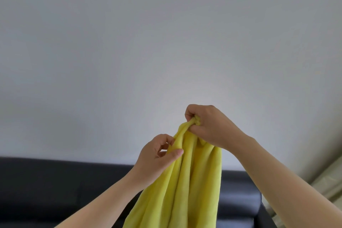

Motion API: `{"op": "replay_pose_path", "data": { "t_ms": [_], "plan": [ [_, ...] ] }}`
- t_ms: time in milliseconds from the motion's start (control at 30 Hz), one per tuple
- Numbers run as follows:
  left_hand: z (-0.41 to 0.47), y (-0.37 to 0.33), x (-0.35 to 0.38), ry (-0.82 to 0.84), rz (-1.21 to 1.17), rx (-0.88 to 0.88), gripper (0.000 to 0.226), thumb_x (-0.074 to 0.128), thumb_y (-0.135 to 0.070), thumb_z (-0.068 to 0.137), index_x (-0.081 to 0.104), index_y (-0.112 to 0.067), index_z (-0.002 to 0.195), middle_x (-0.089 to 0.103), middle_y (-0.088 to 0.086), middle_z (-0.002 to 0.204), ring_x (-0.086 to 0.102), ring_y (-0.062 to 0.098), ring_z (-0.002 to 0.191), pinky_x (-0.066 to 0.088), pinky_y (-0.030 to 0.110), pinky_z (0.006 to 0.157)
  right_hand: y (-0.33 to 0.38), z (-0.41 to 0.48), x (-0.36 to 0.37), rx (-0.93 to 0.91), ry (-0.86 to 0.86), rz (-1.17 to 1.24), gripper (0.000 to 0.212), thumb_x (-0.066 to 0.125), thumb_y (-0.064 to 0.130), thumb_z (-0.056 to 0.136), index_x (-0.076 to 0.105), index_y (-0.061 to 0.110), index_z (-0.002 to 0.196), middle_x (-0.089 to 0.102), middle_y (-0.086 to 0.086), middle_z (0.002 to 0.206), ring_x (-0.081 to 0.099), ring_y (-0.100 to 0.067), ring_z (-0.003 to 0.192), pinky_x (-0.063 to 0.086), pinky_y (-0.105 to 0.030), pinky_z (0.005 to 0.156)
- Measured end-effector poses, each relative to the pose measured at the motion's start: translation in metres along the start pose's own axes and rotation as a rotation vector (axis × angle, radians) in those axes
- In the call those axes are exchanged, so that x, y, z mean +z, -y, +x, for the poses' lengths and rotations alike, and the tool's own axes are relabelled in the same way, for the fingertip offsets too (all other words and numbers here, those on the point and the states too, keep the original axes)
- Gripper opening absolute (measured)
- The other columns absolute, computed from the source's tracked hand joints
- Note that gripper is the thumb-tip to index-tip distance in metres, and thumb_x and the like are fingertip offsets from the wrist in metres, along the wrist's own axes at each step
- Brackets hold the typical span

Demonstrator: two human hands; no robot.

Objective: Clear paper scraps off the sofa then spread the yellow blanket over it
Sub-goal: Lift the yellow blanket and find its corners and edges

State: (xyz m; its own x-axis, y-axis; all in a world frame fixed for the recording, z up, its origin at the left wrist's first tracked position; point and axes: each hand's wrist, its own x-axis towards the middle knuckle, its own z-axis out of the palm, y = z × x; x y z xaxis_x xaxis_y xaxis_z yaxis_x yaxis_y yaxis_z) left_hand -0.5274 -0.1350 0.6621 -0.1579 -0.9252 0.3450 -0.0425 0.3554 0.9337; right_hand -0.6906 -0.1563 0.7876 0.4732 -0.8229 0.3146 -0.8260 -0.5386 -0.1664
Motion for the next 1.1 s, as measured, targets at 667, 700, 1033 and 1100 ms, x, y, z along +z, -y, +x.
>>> {"op": "replay_pose_path", "data": {
  "t_ms": [667, 700, 1033, 1100],
  "plan": [
    [-0.007, 0.011, -0.034, -0.269, 0.773, 0.403, 0.03, 0.047, -0.034, 0.084, 0.067, -0.013, 0.077, 0.065, -0.006, 0.069, 0.058, 0.004, 0.064, 0.049, 0.024, 0.061, -0.022, -0.008, 0.003, 0.045, 0.004, -0.124, 0.011, 0.056, 0.018, 0.083, 0.047, 0.024, 0.081, 0.048, 0.011, 0.066, 0.042, -0.003, 0.064, 0.026, -0.022, 0.053],
    [-0.003, 0.008, -0.04, -0.266, 0.805, 0.413, 0.03, 0.047, -0.034, 0.084, 0.068, -0.012, 0.078, 0.065, -0.005, 0.069, 0.058, 0.005, 0.063, 0.048, 0.024, 0.061, -0.024, -0.008, 0.005, 0.043, 0.013, -0.134, 0.011, 0.057, 0.019, 0.083, 0.047, 0.024, 0.081, 0.048, 0.011, 0.066, 0.042, -0.004, 0.063, 0.026, -0.021, 0.053],
    [-0.014, -0.001, -0.018, 0.086, 0.456, 0.06, 0.028, 0.051, -0.003, 0.079, 0.045, -0.021, 0.059, 0.04, -0.008, 0.057, 0.039, 0.005, 0.054, 0.031, 0.016, 0.052, -0.02, 0.003, 0.019, 0.123, -0.108, -0.034, 0.01, 0.054, 0.013, 0.079, 0.05, 0.022, 0.085, 0.048, 0.011, 0.066, 0.043, -0.006, 0.061, 0.028, -0.024, 0.051],
    [-0.018, -0.001, -0.015, 0.144, 0.43, 0.02, 0.031, 0.052, -0.005, 0.076, 0.038, -0.022, 0.055, 0.037, -0.009, 0.055, 0.037, 0.004, 0.053, 0.03, 0.017, 0.051, -0.022, 0.003, 0.023, 0.144, -0.097, -0.038, 0.011, 0.053, 0.013, 0.08, 0.05, 0.022, 0.085, 0.049, 0.011, 0.067, 0.042, -0.006, 0.06, 0.029, -0.023, 0.051]
  ]
}}
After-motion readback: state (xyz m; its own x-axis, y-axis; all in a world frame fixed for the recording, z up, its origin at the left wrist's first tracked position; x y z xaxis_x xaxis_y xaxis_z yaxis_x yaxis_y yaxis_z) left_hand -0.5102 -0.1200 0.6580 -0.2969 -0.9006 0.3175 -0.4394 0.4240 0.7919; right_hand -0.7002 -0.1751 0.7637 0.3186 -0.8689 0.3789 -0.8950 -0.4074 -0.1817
